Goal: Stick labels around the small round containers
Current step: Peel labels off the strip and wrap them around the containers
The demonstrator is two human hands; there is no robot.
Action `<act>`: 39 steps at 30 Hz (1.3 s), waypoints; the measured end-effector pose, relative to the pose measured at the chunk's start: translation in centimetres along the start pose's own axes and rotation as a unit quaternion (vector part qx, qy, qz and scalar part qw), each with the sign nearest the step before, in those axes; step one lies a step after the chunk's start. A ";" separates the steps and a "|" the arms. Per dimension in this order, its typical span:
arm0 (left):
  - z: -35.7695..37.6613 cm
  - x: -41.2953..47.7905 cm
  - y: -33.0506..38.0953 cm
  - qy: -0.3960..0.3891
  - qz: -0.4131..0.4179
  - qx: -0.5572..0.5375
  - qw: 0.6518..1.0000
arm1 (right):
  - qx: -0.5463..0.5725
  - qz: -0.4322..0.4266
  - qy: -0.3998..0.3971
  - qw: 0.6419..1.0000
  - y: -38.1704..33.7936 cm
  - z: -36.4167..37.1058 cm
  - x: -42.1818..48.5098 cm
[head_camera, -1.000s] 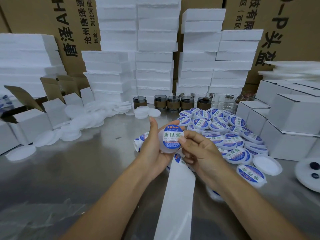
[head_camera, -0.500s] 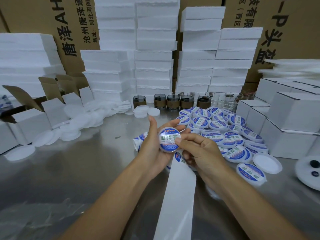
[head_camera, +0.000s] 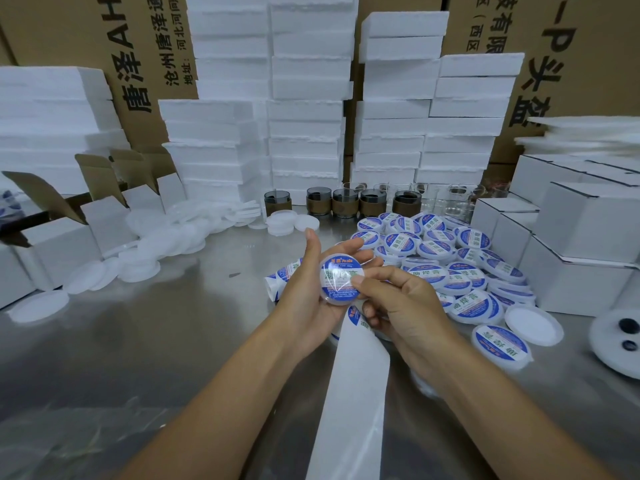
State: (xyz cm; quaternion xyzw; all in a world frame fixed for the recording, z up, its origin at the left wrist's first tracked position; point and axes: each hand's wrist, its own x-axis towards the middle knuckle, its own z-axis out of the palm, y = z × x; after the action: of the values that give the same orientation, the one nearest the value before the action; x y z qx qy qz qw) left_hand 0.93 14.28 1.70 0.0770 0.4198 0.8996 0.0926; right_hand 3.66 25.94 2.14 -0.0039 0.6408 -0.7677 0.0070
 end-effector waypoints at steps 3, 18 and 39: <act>0.0 -0.2 -0.1 -0.008 0.006 0.017 1.000 | 0.002 0.002 0.001 1.000 0.0 0.0 0.0; 0.0 -0.6 -0.5 -0.046 0.038 0.050 0.997 | -0.043 -0.043 0.031 0.998 0.4 -0.1 0.1; -0.1 -0.4 -0.5 -0.054 0.029 0.083 0.995 | -0.127 -0.144 0.030 0.981 -0.4 -0.7 0.0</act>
State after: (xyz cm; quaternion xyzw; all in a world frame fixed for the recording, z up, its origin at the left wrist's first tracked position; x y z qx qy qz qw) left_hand 1.38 14.38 1.24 0.1453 0.4852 0.8583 0.0824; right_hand 3.63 26.67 2.41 -0.0742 0.7255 -0.6730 -0.1235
